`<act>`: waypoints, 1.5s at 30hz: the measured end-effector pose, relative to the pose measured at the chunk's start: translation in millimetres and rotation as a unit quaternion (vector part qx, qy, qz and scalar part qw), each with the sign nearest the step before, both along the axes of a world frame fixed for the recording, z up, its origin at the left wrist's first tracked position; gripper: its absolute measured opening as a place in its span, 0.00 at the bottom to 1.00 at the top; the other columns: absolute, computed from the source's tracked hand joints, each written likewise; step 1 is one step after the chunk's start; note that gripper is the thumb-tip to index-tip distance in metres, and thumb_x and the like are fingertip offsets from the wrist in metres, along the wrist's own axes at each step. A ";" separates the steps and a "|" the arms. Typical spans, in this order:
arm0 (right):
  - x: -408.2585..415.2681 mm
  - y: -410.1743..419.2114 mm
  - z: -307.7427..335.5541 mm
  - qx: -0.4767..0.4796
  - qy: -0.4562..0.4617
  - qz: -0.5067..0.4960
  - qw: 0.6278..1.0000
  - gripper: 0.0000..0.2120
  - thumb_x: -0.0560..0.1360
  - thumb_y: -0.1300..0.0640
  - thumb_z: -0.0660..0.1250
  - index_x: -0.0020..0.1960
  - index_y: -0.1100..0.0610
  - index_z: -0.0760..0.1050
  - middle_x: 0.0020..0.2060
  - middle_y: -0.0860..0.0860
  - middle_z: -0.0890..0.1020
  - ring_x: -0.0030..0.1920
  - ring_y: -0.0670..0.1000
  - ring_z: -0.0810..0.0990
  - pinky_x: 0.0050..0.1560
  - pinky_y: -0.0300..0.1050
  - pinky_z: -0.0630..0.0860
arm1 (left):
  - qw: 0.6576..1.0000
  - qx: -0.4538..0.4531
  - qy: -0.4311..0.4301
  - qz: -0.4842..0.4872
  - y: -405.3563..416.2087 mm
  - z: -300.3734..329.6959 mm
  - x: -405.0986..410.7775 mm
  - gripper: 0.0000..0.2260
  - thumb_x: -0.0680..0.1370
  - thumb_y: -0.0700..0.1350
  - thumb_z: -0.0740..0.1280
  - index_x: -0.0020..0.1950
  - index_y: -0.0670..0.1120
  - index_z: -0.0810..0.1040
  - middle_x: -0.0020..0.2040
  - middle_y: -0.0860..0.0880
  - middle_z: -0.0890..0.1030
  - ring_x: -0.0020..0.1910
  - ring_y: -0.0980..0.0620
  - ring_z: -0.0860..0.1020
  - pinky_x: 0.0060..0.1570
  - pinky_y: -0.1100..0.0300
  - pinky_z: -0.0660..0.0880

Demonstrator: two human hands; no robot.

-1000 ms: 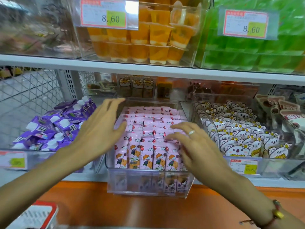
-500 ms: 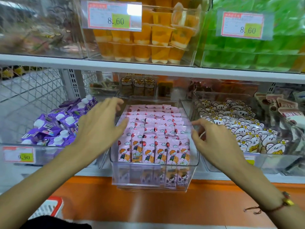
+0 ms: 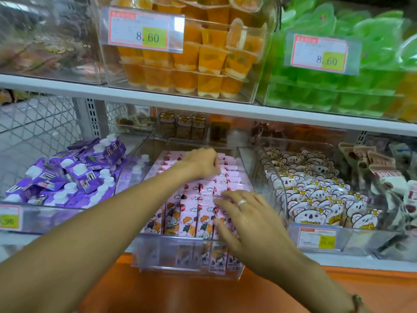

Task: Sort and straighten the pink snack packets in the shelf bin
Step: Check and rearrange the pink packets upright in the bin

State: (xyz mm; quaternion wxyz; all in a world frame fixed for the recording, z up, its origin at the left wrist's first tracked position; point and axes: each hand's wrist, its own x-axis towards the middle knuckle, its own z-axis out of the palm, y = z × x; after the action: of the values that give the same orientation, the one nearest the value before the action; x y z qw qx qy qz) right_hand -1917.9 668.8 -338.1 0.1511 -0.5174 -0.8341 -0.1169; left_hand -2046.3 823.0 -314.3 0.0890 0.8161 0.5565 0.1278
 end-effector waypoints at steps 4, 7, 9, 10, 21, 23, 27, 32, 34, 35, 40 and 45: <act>2.5 10.8 -6.3 0.000 -0.001 0.022 1.000 0.22 0.78 0.44 0.53 0.67 0.51 0.72 0.61 0.48 0.76 0.61 0.50 0.72 0.59 0.42 0.57 | 0.995 0.030 -0.097 0.022 2.0 -1.8 -5.9 0.08 0.80 0.48 0.64 0.55 0.48 0.80 0.53 0.49 0.82 0.51 0.48 0.79 0.51 0.54 0.75; 1.7 13.4 -7.0 0.012 -0.004 0.019 1.000 0.21 0.77 0.45 0.55 0.65 0.52 0.74 0.57 0.48 0.78 0.57 0.51 0.75 0.54 0.42 0.57 | 0.966 0.047 -0.251 0.045 1.3 1.0 -4.0 0.09 0.81 0.48 0.62 0.57 0.47 0.77 0.52 0.46 0.81 0.49 0.48 0.79 0.46 0.58 0.72; 1.9 13.3 -6.5 0.006 -0.005 0.019 1.000 0.20 0.78 0.45 0.55 0.65 0.51 0.73 0.57 0.48 0.78 0.57 0.51 0.74 0.54 0.42 0.56 | 0.933 0.050 -0.352 0.059 -4.3 5.7 -1.8 0.08 0.81 0.47 0.62 0.55 0.46 0.77 0.53 0.45 0.81 0.52 0.46 0.78 0.49 0.57 0.73; 1.9 12.5 -6.0 0.000 -0.002 0.019 1.000 0.20 0.78 0.45 0.55 0.66 0.51 0.72 0.58 0.48 0.77 0.57 0.50 0.73 0.54 0.42 0.56 | 0.913 0.061 -0.397 0.071 -9.8 7.6 -1.4 0.08 0.81 0.46 0.62 0.55 0.45 0.77 0.53 0.45 0.81 0.53 0.45 0.78 0.52 0.56 0.74; -10.8 6.4 6.2 -0.015 0.309 0.040 0.950 0.19 0.77 0.40 0.55 0.65 0.46 0.68 0.57 0.39 0.73 0.59 0.38 0.69 0.51 0.29 0.64 | 0.768 0.077 -0.632 0.075 -120.5 15.3 -48.7 0.03 0.79 0.45 0.66 0.48 0.49 0.78 0.44 0.54 0.82 0.40 0.64 0.79 0.38 0.74 0.74; -18.1 4.3 7.6 -0.051 0.345 0.041 0.936 0.27 0.73 0.33 0.54 0.68 0.43 0.65 0.59 0.37 0.71 0.59 0.36 0.69 0.53 0.29 0.64 | 0.766 0.050 -0.636 0.075 -132.5 9.6 -52.7 0.03 0.78 0.46 0.66 0.48 0.50 0.80 0.44 0.56 0.83 0.40 0.67 0.80 0.36 0.75 0.73; -34.0 4.4 9.2 -0.141 0.388 0.070 0.908 0.19 0.75 0.40 0.60 0.65 0.42 0.70 0.51 0.36 0.77 0.51 0.39 0.76 0.51 0.37 0.73 | 0.739 -0.035 -0.669 0.071 -142.1 -3.4 -55.9 0.05 0.78 0.45 0.67 0.51 0.48 0.80 0.45 0.52 0.85 0.40 0.62 0.82 0.37 0.71 0.76; -43.3 13.6 14.8 -0.277 0.606 0.053 0.744 0.04 0.78 0.55 0.65 0.46 0.47 0.75 0.31 0.33 0.82 0.35 0.34 0.81 0.39 0.30 0.76 | 0.755 -0.046 -0.654 0.018 -137.3 -12.2 -63.9 0.07 0.80 0.45 0.63 0.55 0.53 0.78 0.55 0.57 0.81 0.51 0.61 0.81 0.47 0.67 0.78; -42.1 16.8 14.5 -0.320 0.653 0.044 0.685 0.03 0.78 0.55 0.64 0.47 0.50 0.75 0.31 0.37 0.83 0.35 0.36 0.82 0.40 0.32 0.78 | 0.816 0.008 -0.579 -0.002 -134.5 -15.3 -65.6 0.09 0.79 0.41 0.65 0.54 0.54 0.78 0.54 0.58 0.81 0.52 0.61 0.80 0.51 0.65 0.78; -41.7 17.5 13.8 -0.331 0.667 0.048 0.666 0.03 0.79 0.56 0.64 0.47 0.53 0.76 0.32 0.40 0.84 0.36 0.38 0.83 0.39 0.32 0.78 | 0.835 0.022 -0.550 -0.011 -133.8 -18.2 -65.9 0.10 0.78 0.40 0.66 0.53 0.55 0.78 0.51 0.59 0.81 0.50 0.62 0.80 0.50 0.66 0.77; -43.5 18.1 10.6 -0.318 0.685 0.033 0.655 0.11 0.77 0.55 0.66 0.57 0.60 0.76 0.46 0.56 0.85 0.48 0.50 0.85 0.48 0.39 0.80 | 0.894 0.052 -0.446 -0.012 -137.2 -28.3 -63.8 0.16 0.68 0.55 0.76 0.52 0.62 0.75 0.49 0.66 0.78 0.47 0.61 0.78 0.41 0.65 0.75; -42.1 16.8 11.4 -0.307 0.692 0.048 0.651 0.12 0.76 0.56 0.68 0.58 0.56 0.75 0.43 0.47 0.86 0.48 0.46 0.84 0.53 0.42 0.80 | 0.898 0.122 -0.423 -0.012 -137.3 -28.0 -63.6 0.16 0.71 0.52 0.74 0.54 0.61 0.72 0.53 0.66 0.77 0.48 0.61 0.77 0.43 0.58 0.78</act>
State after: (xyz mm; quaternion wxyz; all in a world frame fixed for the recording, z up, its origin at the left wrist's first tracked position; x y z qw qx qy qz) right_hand -1960.0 685.6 -326.7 0.5227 -0.4239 -0.4996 0.5454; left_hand -2109.9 685.8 -342.3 0.2171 0.6963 0.4362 0.5271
